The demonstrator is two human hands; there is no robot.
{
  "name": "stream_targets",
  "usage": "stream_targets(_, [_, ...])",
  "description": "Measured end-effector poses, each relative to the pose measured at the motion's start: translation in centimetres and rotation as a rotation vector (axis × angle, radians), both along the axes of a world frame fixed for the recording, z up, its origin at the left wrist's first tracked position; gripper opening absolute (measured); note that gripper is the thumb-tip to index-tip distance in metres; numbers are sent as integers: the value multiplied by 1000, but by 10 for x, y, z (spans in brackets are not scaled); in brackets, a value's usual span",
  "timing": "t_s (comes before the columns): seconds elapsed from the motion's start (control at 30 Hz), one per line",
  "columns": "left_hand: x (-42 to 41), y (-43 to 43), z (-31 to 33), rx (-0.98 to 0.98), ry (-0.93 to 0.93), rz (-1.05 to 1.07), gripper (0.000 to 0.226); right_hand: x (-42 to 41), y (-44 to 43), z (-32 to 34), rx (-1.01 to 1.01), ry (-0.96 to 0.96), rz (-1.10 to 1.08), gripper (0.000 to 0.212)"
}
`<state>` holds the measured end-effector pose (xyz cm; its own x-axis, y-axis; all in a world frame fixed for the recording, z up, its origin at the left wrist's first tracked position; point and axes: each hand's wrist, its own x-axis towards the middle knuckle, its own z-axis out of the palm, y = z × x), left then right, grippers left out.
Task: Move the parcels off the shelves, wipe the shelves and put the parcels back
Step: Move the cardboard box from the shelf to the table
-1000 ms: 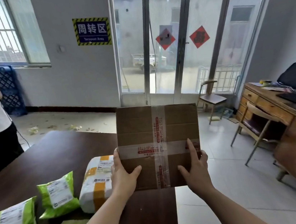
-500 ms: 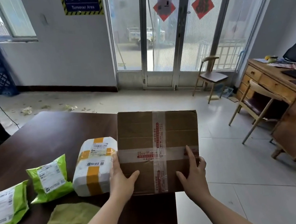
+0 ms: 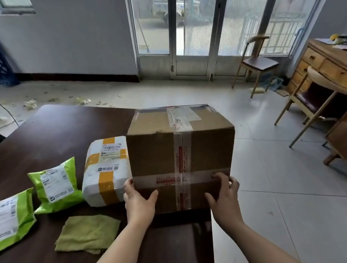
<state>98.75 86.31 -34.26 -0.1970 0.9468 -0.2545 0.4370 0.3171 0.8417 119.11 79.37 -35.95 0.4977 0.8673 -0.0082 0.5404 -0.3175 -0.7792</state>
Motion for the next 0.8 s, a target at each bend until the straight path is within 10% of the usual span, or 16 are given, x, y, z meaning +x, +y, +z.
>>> stream_targets(0.8, [-134, -38, -31, -165, 163, 62, 28, -111, 13, -17, -229, 47, 459, 25])
